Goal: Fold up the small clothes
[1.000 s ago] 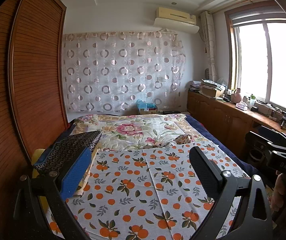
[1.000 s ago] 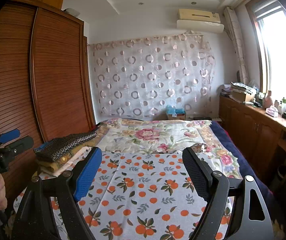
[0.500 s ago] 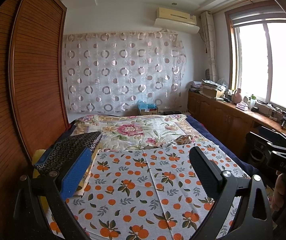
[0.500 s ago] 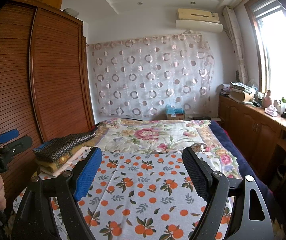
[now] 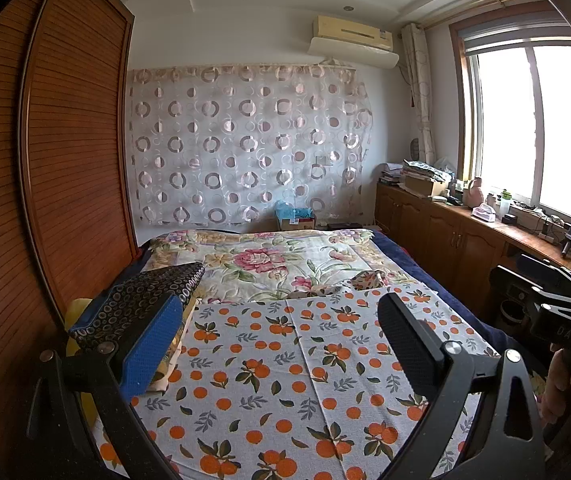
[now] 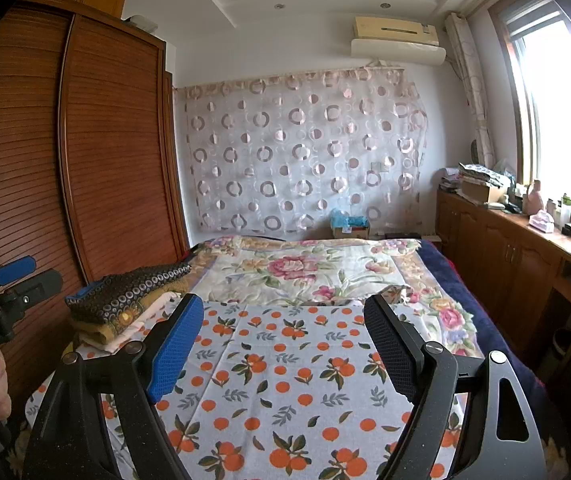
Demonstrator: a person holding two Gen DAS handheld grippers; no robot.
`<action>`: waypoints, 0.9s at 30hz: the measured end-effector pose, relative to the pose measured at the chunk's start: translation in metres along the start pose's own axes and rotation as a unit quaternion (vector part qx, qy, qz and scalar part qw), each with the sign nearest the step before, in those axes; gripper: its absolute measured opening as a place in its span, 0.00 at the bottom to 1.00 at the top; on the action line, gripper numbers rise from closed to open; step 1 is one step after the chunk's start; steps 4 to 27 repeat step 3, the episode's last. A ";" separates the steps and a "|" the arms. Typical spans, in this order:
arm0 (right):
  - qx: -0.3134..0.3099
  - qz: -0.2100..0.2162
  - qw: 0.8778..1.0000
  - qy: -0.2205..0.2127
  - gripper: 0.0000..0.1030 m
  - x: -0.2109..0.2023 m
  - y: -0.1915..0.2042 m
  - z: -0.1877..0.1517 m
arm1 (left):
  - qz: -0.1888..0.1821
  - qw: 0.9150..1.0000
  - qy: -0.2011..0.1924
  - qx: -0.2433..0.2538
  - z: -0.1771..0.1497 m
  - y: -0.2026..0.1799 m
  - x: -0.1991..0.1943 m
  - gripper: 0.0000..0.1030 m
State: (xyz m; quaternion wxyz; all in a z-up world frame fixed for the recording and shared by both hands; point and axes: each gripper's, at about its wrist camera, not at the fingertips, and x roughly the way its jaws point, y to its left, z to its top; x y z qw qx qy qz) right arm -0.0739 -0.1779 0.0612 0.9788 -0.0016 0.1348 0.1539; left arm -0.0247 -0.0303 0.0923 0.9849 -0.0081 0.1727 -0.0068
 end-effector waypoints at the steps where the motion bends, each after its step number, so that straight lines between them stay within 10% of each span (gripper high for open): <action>1: 0.000 0.000 1.000 0.000 0.81 0.000 0.000 0.000 | 0.000 1.000 -0.001 0.000 0.000 0.000 0.000 0.96; 27: 0.000 -0.001 1.000 0.000 0.81 0.000 0.000 -0.001 | 0.000 1.000 0.000 -0.001 0.000 0.000 0.000 0.96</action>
